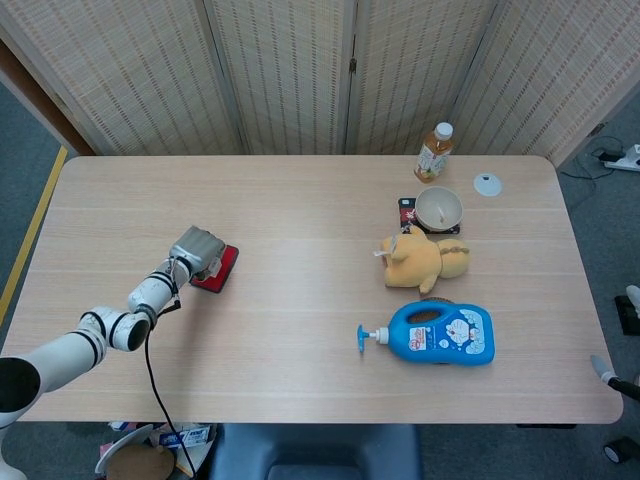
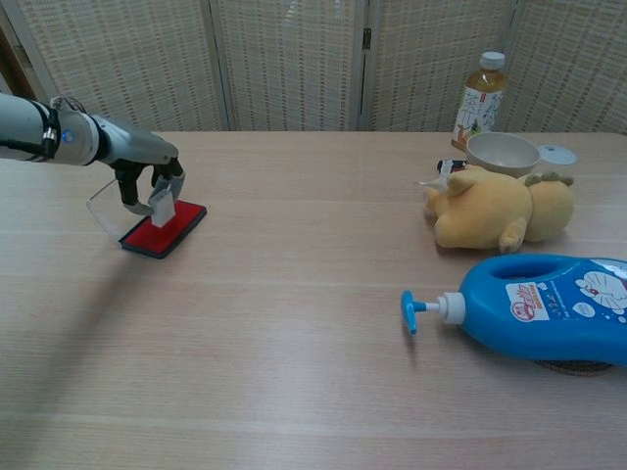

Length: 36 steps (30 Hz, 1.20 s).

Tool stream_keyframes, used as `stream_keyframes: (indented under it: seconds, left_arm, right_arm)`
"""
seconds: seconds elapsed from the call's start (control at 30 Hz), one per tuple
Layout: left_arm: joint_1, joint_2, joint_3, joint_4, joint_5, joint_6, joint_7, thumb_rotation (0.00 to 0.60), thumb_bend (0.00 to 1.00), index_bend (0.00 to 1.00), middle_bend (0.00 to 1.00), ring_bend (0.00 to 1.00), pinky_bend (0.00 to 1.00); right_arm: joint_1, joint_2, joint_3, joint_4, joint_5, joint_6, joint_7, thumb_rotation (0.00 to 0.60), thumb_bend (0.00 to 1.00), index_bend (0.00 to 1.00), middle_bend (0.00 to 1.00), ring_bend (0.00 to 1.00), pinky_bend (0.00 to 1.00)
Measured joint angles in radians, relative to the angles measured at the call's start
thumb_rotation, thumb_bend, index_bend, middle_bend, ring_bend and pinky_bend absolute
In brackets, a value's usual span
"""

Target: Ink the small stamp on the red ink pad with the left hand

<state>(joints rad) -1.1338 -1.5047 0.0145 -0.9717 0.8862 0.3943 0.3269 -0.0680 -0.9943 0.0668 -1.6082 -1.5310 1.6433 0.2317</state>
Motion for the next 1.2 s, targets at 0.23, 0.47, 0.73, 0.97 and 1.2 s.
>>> stream_keyframes:
  seconds: [0.23,0.47,0.73,0.97,1.2]
  left_arm:
    - [0.015,-0.008,0.004,0.018,0.029,0.012,-0.017,0.600,0.34,0.58,0.46,0.30,0.42]
    - [0.029,-0.015,0.006,0.023,0.054,0.030,-0.021,0.600,0.34,0.58,0.47,0.30,0.42]
    - [0.046,-0.025,0.008,0.027,0.067,0.044,-0.020,0.600,0.34,0.58,0.47,0.30,0.42]
    - [0.060,-0.031,0.006,0.029,0.077,0.051,-0.021,0.600,0.34,0.58,0.47,0.30,0.42]
    - [0.060,-0.011,-0.003,-0.009,0.075,0.071,-0.008,0.600,0.34,0.58,0.47,0.30,0.42]
  right_arm:
    - [0.001,-0.002,-0.001,-0.003,-0.002,-0.003,-0.010,0.600,0.20,0.00,0.00,0.00,0.00]
    - [0.001,-0.004,-0.003,-0.006,-0.005,-0.005,-0.020,0.600,0.20,0.00,0.00,0.00,0.00]
    - [0.000,-0.007,-0.006,-0.007,-0.012,-0.001,-0.029,0.600,0.20,0.00,0.00,0.00,0.00]
    - [-0.003,-0.009,-0.008,-0.008,-0.019,0.005,-0.035,0.600,0.20,0.00,0.00,0.00,0.00]
    - [-0.002,-0.007,-0.008,-0.007,-0.019,0.002,-0.028,0.600,0.20,0.00,0.00,0.00,0.00]
